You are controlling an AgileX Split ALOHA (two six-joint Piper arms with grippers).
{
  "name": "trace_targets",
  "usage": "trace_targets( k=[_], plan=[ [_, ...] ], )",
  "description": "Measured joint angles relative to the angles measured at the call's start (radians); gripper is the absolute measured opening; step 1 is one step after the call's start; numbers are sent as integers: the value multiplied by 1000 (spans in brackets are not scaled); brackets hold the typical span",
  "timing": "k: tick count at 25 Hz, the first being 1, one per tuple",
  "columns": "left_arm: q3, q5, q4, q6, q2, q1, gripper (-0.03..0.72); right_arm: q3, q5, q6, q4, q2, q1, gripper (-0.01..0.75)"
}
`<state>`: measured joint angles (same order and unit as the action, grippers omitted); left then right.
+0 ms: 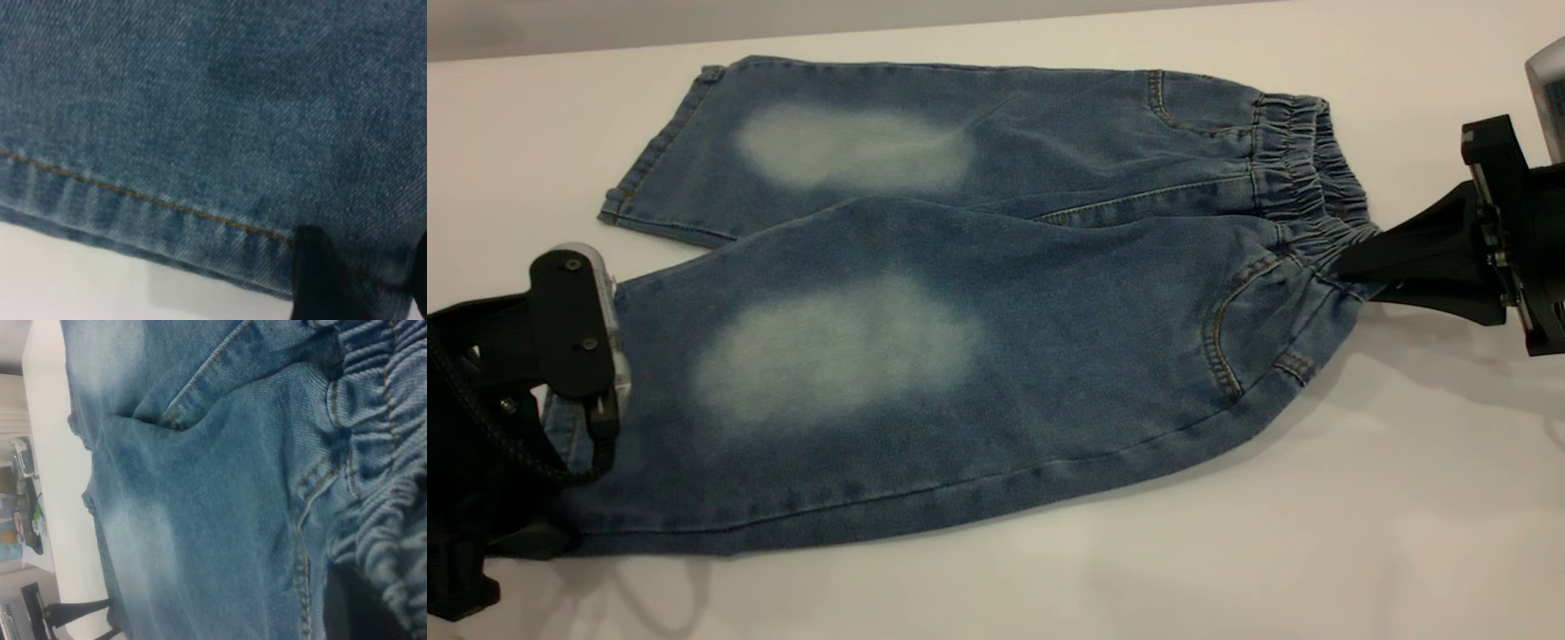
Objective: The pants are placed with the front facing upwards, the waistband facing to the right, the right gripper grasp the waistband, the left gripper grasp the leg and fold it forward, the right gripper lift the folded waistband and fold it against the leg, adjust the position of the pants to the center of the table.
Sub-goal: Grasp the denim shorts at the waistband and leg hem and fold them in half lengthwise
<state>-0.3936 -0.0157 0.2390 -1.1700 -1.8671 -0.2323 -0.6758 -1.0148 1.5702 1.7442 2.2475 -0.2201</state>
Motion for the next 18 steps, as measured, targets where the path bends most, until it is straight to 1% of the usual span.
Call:
trace_targets(
  k=[2,4,9,10,14,18],
  plan=[
    [0,-4,0,0,-8,0,289,0,0,0,0,0,0,38],
    [0,-4,0,1,-15,0,243,0,0,0,0,0,0,38],
    [0,-25,0,-1,-16,0,76,0,-11,0,0,0,0,39],
    [0,-25,0,-1,-16,0,62,0,-23,0,0,0,0,39],
    [0,7,0,1,5,0,61,0,-80,0,0,0,0,39],
    [1,40,-1,1,74,0,61,13,-87,0,2,0,0,39]
  ],
)
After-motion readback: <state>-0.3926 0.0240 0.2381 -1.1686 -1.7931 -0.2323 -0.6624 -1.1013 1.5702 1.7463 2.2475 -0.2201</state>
